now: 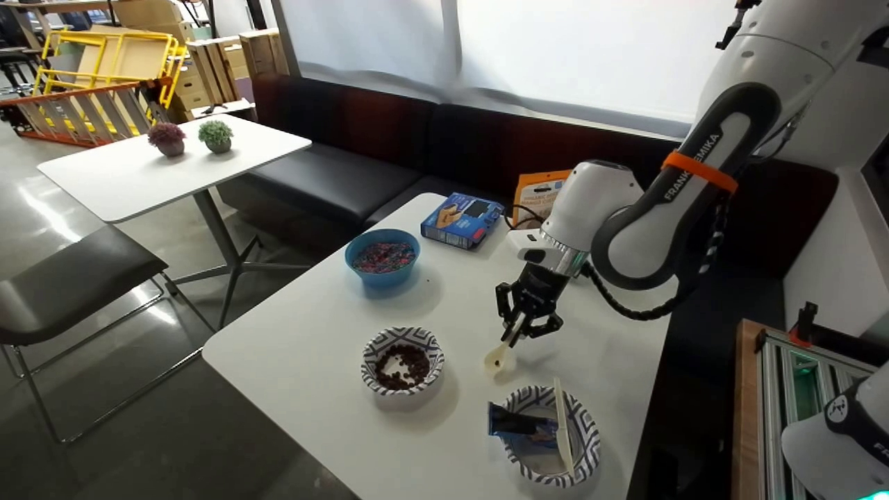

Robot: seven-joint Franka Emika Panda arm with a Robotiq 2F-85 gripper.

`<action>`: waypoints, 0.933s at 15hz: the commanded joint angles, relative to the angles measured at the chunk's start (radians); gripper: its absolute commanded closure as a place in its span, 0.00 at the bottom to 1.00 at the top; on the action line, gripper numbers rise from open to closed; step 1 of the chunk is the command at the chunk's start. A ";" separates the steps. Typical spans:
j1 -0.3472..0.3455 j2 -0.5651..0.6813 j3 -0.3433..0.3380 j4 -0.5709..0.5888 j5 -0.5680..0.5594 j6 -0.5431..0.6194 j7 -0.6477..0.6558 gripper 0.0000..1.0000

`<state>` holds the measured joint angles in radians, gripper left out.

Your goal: Move the blue and white bowl to the left, then use the spoon to place some of its contents into the cup

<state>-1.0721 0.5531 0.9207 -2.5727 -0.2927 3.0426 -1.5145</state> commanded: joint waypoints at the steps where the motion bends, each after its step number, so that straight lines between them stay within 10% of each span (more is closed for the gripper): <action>1: -0.034 0.041 0.051 0.090 0.022 -0.189 -0.088 0.96; 14: 0.375 0.030 -0.261 0.402 0.218 -0.560 -0.383 0.96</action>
<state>-0.8136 0.5784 0.7591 -2.2326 -0.1235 2.5399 -1.8157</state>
